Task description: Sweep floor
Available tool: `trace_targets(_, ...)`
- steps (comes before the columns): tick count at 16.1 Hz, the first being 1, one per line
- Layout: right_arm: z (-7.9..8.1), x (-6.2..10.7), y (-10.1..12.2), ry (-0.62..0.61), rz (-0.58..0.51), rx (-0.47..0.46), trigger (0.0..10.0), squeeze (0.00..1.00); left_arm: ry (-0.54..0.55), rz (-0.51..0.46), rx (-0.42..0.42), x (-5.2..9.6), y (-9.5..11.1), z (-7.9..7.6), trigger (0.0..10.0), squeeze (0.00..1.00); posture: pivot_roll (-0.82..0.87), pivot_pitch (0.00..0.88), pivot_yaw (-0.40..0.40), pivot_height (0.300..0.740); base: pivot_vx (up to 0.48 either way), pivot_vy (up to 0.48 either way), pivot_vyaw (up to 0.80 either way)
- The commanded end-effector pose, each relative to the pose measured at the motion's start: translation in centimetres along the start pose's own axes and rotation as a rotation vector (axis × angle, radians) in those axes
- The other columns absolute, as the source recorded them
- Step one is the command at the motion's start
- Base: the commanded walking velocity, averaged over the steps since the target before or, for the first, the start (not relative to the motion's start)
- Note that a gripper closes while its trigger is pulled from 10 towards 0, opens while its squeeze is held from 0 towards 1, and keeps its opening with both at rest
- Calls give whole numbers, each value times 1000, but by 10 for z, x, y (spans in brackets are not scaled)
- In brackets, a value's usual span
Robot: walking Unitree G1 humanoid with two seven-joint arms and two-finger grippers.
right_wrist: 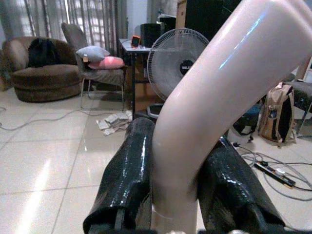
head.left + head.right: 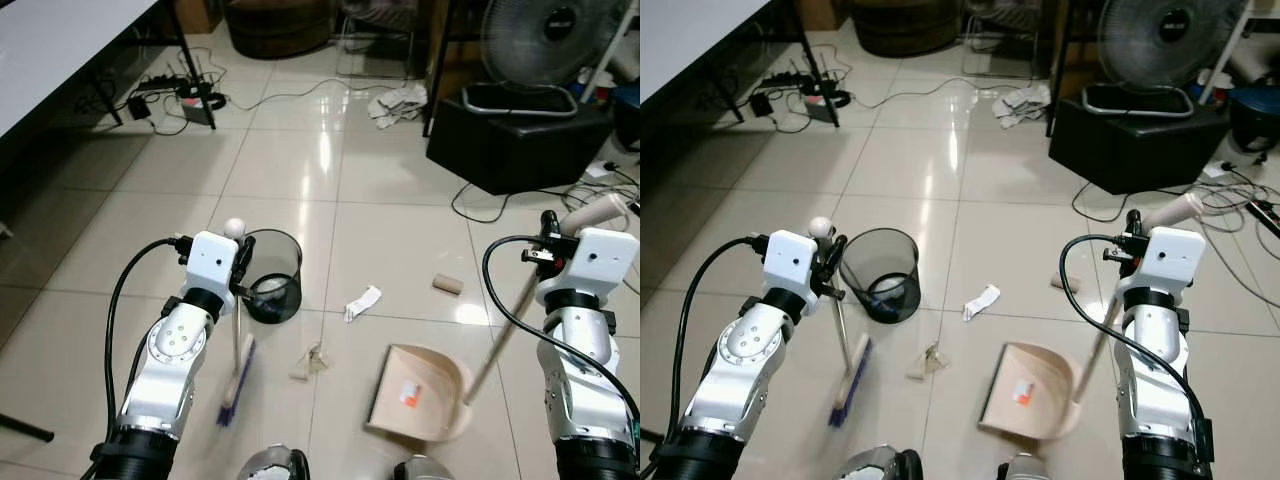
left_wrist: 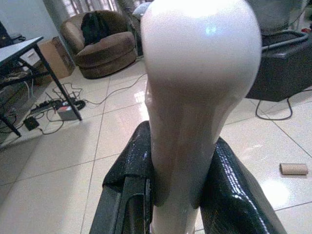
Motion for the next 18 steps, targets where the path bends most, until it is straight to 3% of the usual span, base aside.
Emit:
trace_targets(1,-5,-6,8,-32,-42,11,10000,0,13,-30,-34,-2,7,6,10000,0,15,121,101,740,0,0,0)
trace_targets(3,-7,-14,3,-44,-44,0,10000,0,21,-22,-28,-4,3,7,10000,0,27,147,96,740,0,0,0)
trace_targets(7,6,-29,5,0,-92,70,10000,0,38,-49,-42,-8,-1,5,10000,0,45,168,92,740,0,0,0)
trace_targets(11,31,-37,11,61,-166,137,10000,0,108,-148,48,-11,8,6,10000,0,60,223,79,740,0,0,0)
trace_targets(15,56,-37,8,119,-184,134,10000,0,-22,-189,87,-17,19,-24,10000,0,98,272,86,740,0,0,0)
trace_targets(18,67,-35,9,74,-195,102,10000,0,-103,-218,113,-15,22,-39,10000,0,89,292,96,740,0,0,0)
Point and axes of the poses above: a point about 5 cm out from each wrist's last joint towards the gripper, its own x axis pointing back from the gripper into the wrist, its own y axis along the axis of the wrist's last joint, z = x × y, the point moved 5 cm from there along -x, pointing out of the wrist towards the gripper, and after that the axes turned 7 degrees about x, right-handed, at the moved point
